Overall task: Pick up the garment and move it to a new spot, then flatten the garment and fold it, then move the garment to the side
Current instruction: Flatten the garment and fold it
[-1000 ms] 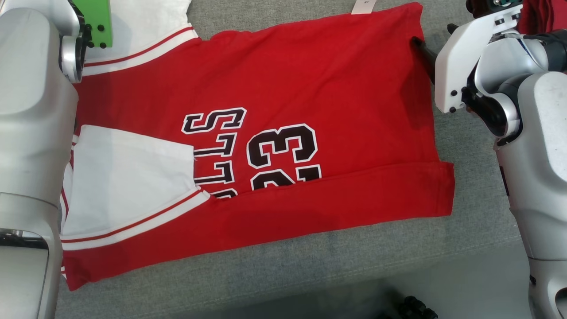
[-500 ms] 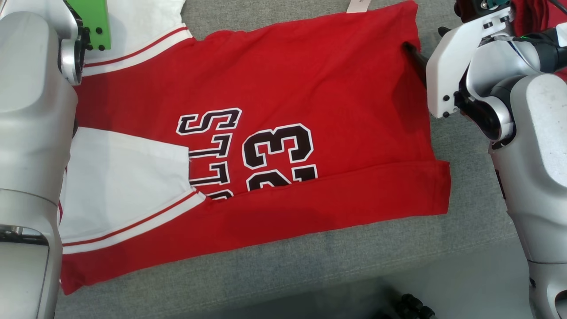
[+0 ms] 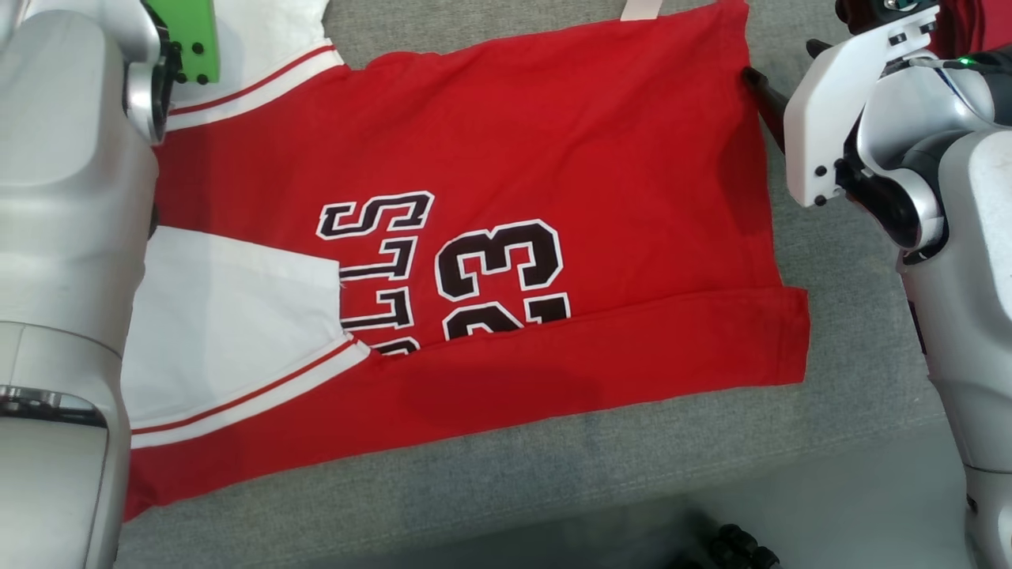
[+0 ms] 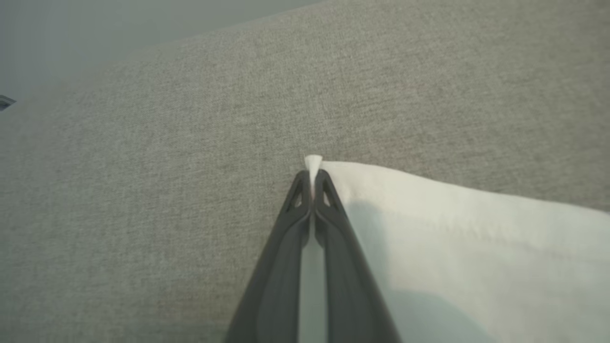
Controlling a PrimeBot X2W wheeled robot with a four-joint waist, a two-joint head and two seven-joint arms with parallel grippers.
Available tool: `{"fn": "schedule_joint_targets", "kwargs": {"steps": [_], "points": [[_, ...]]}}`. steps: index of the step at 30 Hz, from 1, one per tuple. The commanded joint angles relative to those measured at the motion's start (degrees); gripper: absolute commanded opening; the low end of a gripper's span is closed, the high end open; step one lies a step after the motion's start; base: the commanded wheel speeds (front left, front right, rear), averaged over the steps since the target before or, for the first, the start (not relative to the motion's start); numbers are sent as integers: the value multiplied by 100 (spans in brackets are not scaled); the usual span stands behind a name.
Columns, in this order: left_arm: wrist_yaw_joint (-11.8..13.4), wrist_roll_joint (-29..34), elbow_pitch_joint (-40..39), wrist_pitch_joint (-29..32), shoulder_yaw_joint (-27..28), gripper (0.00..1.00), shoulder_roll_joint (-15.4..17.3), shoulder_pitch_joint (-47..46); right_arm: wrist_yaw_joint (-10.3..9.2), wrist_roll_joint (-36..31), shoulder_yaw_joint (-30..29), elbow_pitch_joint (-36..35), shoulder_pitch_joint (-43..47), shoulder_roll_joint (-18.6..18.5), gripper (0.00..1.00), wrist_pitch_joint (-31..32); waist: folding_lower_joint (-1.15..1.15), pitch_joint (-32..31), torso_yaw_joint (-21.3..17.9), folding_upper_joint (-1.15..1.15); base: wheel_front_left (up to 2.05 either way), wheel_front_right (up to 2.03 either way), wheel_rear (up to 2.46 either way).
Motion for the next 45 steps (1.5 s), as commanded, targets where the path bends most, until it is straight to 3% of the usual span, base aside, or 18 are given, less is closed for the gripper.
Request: {"fn": "schedule_joint_targets", "kwargs": {"steps": [1, 8, 14, 18, 24, 36, 40, 42, 45], "points": [[24, -29, 53, -1, -10, 0, -20, 79, -2, 6, -14, -26, 66, -39, 100, 36, 0, -30, 78, 0, 0, 0, 0], [2, -153, 202, -228, -46, 0, -376, 183, -3, 110, 3, -249, -175, -259, 100, 637, 0, -155, 341, 0, 0, 0, 0], [-64, -212, 320, -320, -103, 0, -570, 5, -3, 499, 326, -306, -620, -682, 100, 1474, 0, -128, 502, 0, 0, 0, 0], [-112, -255, 355, -380, -137, 0, -680, -127, -3, 617, 853, -194, -1042, -1154, 100, 1759, 0, -17, 617, 0, 0, 0, 0], [-127, -303, 410, -483, -195, 0, -772, -251, -4, 757, 1691, 129, -1655, -1664, 100, 1448, 0, 138, 726, 0, 0, 0, 0], [-161, -387, 608, -595, -309, 0, -837, -390, -4, 1004, 1883, 1294, -1585, -1526, 100, -52, 0, 314, 837, 0, 0, 0, 0], [-165, -415, 669, -630, -335, 0, -841, -409, -2, 1091, 2043, 1549, -1431, -1438, 30, -212, 0, 325, 833, 0, 0, 0, 0], [-178, -439, 701, -636, -347, 0, -848, -405, -3, 1137, 2096, 1623, -1360, -1429, 0, -273, 0, 317, 822, 0, 0, 0, 0], [-195, -463, 737, -645, -358, 0, -851, -394, -3, 1162, 2142, 1705, -1293, -1468, 0, -275, 0, 299, 808, 0, 0, 0, 0]]}}
